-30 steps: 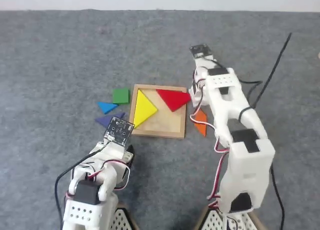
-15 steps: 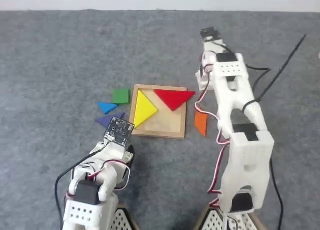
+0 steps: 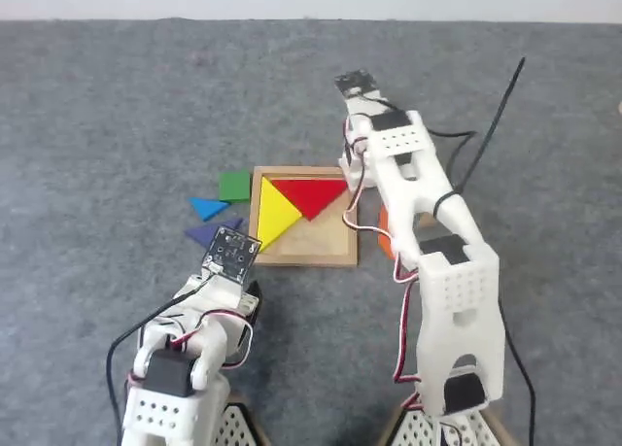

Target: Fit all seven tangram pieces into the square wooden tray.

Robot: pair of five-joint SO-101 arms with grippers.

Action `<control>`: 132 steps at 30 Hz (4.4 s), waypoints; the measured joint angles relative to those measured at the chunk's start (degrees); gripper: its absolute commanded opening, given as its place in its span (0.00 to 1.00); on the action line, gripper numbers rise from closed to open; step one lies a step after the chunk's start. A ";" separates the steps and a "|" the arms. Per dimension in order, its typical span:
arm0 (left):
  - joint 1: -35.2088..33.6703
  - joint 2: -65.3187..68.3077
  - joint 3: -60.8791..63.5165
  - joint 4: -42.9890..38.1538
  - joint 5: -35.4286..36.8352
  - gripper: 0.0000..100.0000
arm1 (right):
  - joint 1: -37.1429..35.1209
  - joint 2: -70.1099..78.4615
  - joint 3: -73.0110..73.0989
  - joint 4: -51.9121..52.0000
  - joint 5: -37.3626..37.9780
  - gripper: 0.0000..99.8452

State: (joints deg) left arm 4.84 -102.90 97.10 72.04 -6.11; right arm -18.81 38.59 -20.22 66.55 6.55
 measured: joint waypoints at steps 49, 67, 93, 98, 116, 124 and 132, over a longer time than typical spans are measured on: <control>0.00 0.00 0.00 0.00 0.00 0.12 | -5.01 -0.88 -4.13 14.68 -2.73 0.06; 0.00 0.00 0.00 0.00 0.00 0.12 | -3.08 5.63 -9.05 16.79 -2.02 0.16; 0.00 0.00 0.00 0.00 0.00 0.12 | -5.19 6.59 -10.11 17.58 -4.92 0.27; 0.00 0.00 0.00 0.00 0.00 0.12 | -5.19 6.59 -10.11 17.67 -5.27 0.27; 0.00 0.00 0.00 0.00 0.00 0.12 | -7.65 6.07 -9.76 21.10 -5.45 0.26; 0.00 0.00 0.00 0.00 0.00 0.12 | -8.26 8.00 -10.64 21.45 -5.71 0.14; 0.00 0.00 0.00 0.00 0.00 0.12 | 0.62 8.88 -13.27 21.54 -7.30 0.06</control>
State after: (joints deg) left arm 4.84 -102.90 97.10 72.04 -6.11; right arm -18.20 47.47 -33.49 88.09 -0.75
